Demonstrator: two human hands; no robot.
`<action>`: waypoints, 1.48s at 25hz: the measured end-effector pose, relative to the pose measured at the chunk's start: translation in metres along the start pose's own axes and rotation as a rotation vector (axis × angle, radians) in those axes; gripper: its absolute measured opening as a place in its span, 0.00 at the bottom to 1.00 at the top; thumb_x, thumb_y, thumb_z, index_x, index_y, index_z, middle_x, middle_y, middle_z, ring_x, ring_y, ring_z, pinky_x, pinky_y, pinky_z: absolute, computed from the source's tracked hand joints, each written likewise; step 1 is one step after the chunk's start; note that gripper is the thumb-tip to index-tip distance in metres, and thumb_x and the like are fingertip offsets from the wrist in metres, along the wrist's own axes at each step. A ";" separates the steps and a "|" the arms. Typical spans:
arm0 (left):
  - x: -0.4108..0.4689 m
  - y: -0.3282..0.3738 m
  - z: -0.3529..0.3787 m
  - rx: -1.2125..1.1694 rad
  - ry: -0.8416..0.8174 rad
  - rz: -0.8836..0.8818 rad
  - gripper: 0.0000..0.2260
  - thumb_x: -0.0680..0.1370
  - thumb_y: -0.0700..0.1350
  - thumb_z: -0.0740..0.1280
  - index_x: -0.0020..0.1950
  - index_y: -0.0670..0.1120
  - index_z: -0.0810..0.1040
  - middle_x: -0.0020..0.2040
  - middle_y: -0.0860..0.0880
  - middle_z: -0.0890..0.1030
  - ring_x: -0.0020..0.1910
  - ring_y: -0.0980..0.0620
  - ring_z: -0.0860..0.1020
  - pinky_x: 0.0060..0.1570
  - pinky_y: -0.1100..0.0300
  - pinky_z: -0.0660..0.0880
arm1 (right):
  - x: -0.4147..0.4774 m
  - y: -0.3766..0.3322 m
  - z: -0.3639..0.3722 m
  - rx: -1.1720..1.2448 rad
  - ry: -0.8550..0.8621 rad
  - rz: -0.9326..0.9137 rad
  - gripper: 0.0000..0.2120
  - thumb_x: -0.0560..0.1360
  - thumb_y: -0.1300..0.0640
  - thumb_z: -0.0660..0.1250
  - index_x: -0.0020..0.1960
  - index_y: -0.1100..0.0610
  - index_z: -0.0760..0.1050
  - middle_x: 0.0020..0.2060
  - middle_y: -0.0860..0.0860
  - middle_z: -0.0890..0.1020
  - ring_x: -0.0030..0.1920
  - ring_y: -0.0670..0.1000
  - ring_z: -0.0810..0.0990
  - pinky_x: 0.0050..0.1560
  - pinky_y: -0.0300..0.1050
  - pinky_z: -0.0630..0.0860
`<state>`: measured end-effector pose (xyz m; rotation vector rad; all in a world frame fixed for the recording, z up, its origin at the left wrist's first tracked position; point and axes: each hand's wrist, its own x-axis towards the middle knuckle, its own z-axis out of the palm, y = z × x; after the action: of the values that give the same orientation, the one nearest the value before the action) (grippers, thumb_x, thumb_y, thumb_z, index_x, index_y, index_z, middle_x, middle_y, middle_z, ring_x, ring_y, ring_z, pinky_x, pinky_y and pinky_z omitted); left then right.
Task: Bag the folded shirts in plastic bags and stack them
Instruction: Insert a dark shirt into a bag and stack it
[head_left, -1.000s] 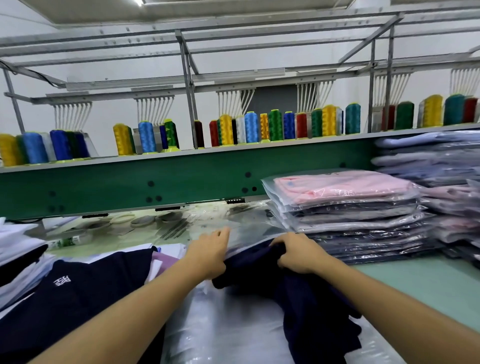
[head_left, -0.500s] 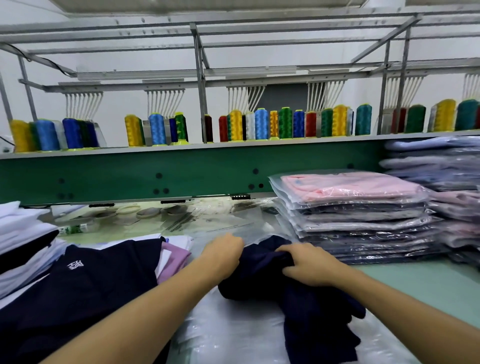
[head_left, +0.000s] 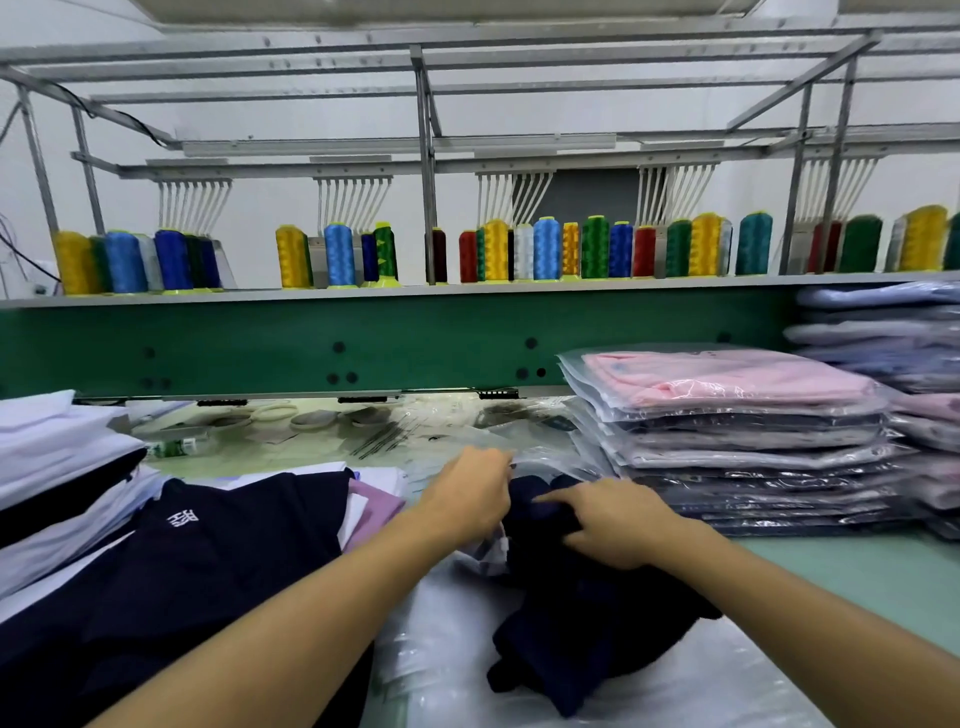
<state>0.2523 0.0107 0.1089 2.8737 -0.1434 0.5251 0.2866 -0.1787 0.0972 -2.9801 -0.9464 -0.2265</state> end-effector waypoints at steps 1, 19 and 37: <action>0.000 0.002 0.005 0.025 0.016 0.001 0.05 0.82 0.45 0.57 0.50 0.48 0.72 0.51 0.40 0.81 0.51 0.36 0.79 0.45 0.48 0.75 | -0.001 -0.006 0.001 -0.064 -0.021 -0.084 0.26 0.75 0.41 0.63 0.72 0.35 0.66 0.65 0.47 0.79 0.64 0.55 0.78 0.57 0.51 0.74; 0.000 0.011 0.000 0.058 0.191 0.107 0.26 0.76 0.39 0.62 0.71 0.58 0.69 0.69 0.54 0.74 0.64 0.44 0.70 0.57 0.46 0.73 | 0.074 -0.003 0.030 0.701 0.113 0.269 0.16 0.84 0.56 0.57 0.66 0.56 0.78 0.66 0.54 0.79 0.61 0.52 0.77 0.57 0.42 0.71; -0.020 -0.016 0.007 -0.486 -0.373 -0.228 0.19 0.79 0.44 0.69 0.69 0.43 0.73 0.58 0.39 0.78 0.52 0.46 0.80 0.55 0.53 0.78 | 0.094 -0.058 0.002 0.678 0.013 0.493 0.10 0.80 0.54 0.63 0.56 0.58 0.78 0.47 0.53 0.80 0.56 0.55 0.81 0.52 0.44 0.76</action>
<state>0.2385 0.0260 0.0923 2.4322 0.0026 -0.0867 0.3292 -0.0772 0.1063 -2.4499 -0.1873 0.0741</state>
